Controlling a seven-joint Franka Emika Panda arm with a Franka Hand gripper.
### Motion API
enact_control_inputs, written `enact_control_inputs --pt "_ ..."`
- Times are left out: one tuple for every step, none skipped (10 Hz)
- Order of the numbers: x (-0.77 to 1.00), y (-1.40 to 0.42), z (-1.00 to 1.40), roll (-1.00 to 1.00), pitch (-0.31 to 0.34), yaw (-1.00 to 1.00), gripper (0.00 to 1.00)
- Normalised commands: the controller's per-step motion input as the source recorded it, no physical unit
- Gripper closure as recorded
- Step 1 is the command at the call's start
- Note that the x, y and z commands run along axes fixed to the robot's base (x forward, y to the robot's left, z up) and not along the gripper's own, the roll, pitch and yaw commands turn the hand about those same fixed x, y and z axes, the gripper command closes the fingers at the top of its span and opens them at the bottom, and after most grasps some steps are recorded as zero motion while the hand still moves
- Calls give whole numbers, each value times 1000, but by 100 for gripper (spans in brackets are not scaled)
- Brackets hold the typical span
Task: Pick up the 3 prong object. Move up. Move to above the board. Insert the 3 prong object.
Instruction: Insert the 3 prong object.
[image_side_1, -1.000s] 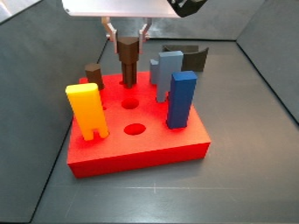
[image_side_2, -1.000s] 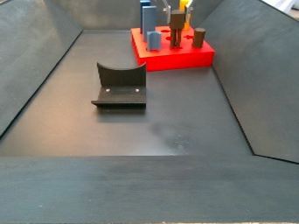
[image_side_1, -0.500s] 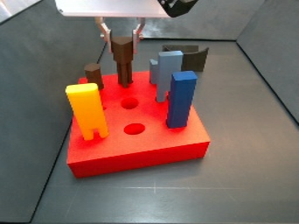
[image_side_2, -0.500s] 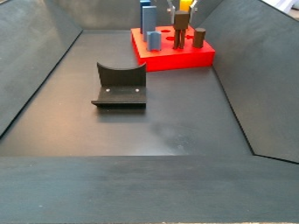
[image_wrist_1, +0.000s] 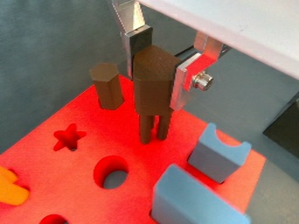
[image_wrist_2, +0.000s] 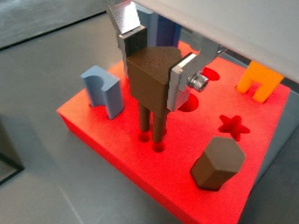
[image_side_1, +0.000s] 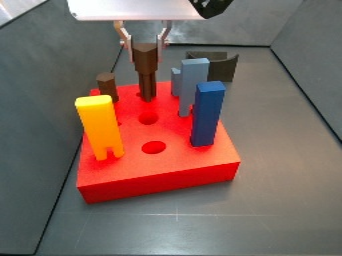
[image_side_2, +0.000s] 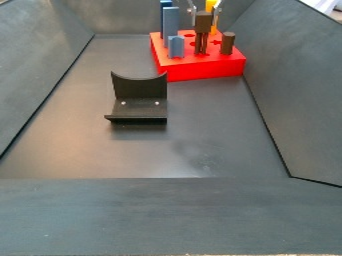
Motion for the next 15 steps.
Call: enact_control_inputs --pt "-66 23 0 0 0 0 100" --pt "-286 0 -131 0 0 -43 100" --pt "-326 57 -63 0 0 -46 100" --pt "-9 20 0 0 0 0 100" --pt "0 0 -117 -9 0 31 100" --pt "-11 257 -346 0 0 114 100" --pt "0 166 -100 0 0 129 100" --pt "0 -3 -11 -9 0 0 100" --pt "-371 60 -289 53 -1 57 100" --pt "-431 0 -269 64 -4 43 100" --pt "0 -51 -100 0 0 0 100" --pt "26 -117 -211 -7 -20 0 100" --pt "163 -200 -311 0 -24 46 100" --pt "180 -197 -197 0 0 94 100" --pt "0 -34 0 0 0 0 100"
